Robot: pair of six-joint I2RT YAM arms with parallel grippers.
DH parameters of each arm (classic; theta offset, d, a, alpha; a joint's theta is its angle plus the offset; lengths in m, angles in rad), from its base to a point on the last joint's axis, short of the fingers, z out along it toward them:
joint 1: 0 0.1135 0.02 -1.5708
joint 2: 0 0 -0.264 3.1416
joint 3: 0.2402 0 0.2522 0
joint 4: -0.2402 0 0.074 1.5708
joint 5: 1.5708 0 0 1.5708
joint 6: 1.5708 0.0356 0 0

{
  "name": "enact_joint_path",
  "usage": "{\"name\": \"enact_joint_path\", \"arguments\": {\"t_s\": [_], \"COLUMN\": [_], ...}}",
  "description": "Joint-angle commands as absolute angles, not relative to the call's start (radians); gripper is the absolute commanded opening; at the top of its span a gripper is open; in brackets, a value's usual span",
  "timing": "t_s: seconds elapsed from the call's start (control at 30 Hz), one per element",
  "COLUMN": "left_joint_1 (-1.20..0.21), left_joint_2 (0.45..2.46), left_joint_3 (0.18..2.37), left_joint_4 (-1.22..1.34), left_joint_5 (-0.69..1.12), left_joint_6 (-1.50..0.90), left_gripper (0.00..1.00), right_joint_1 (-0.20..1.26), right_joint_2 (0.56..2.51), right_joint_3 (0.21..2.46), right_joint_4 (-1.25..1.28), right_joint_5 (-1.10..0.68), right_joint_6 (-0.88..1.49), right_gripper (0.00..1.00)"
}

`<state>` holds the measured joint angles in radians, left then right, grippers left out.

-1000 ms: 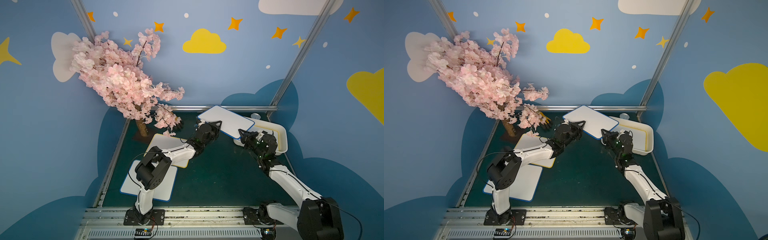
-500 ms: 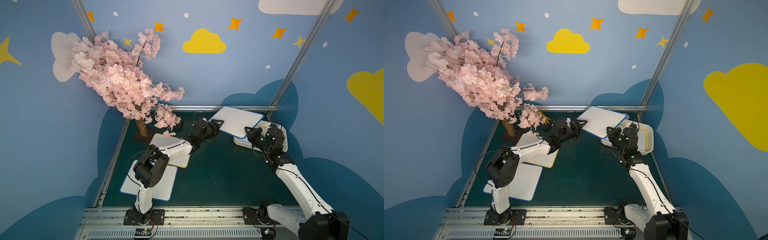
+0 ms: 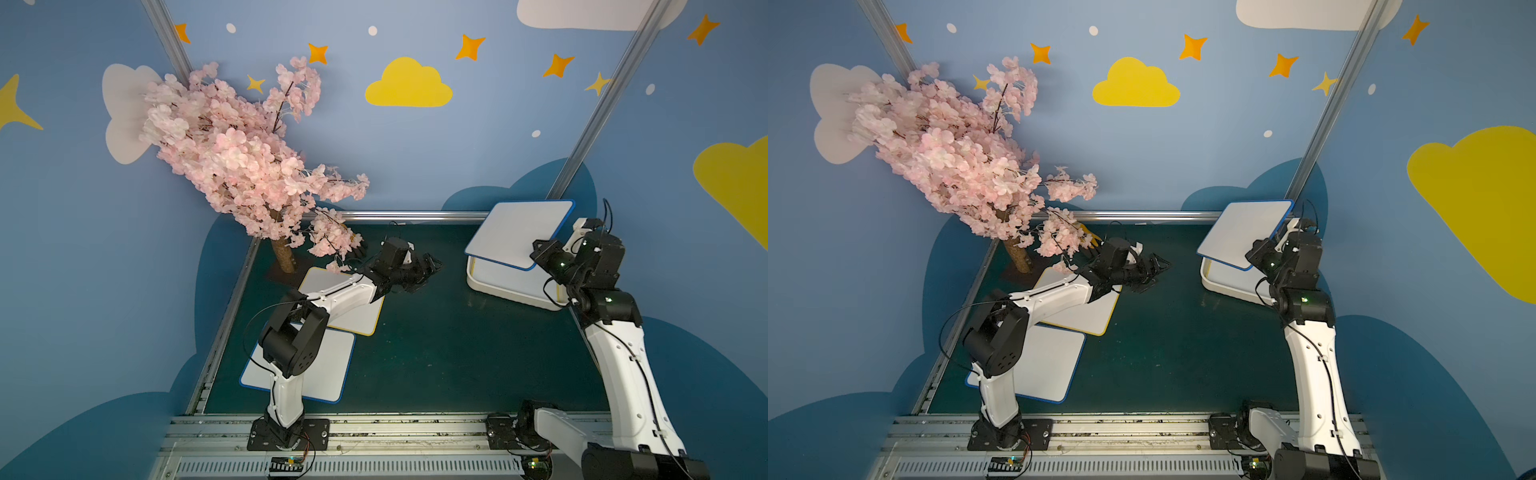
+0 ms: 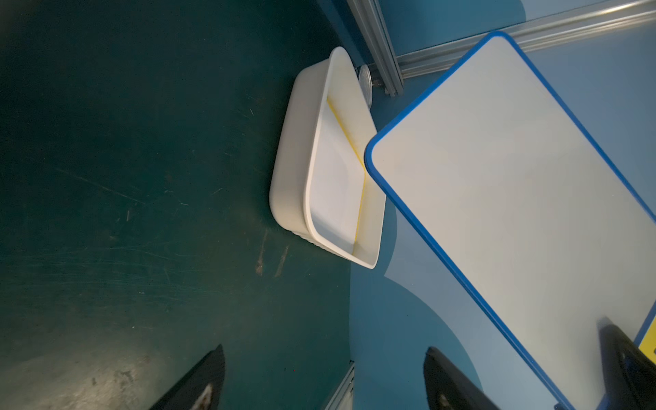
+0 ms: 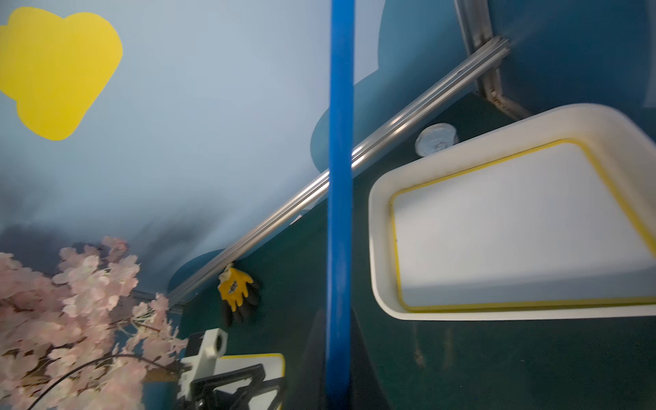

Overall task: Put the whiteboard into the storage box
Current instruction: Place the whiteboard in the storage box.

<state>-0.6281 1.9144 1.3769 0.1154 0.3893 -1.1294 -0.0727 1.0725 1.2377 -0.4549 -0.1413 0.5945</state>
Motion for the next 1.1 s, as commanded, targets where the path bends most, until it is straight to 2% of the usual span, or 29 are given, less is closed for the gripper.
{"name": "enact_joint_path", "arguments": {"t_s": [0.0, 0.23, 0.6, 1.07], "left_joint_1": [-0.622, -0.624, -0.622, -0.617], "left_joint_2": [1.886, 1.92, 1.939, 1.96], "left_joint_3": [1.404, 1.402, 1.396, 1.408], "left_joint_4": [0.025, 0.036, 0.068, 0.078], "left_joint_5": [0.422, 0.474, 0.502, 0.519], "left_joint_6": [-1.0, -0.98, -0.979, -1.001], "left_gripper": [0.88, 0.88, 0.88, 0.88], "right_joint_1": [-0.131, -0.234, -0.251, -0.253], "right_joint_2": [1.084, 1.173, 1.283, 1.418], "right_joint_3": [1.306, 1.301, 1.25, 1.224], "right_joint_4": [-0.492, -0.472, -0.351, -0.293], "right_joint_5": [-0.22, -0.356, -0.461, -0.67], "right_joint_6": [0.468, 0.39, 0.362, 0.476], "right_gripper": [0.0, 0.0, 0.0, 0.0]}}
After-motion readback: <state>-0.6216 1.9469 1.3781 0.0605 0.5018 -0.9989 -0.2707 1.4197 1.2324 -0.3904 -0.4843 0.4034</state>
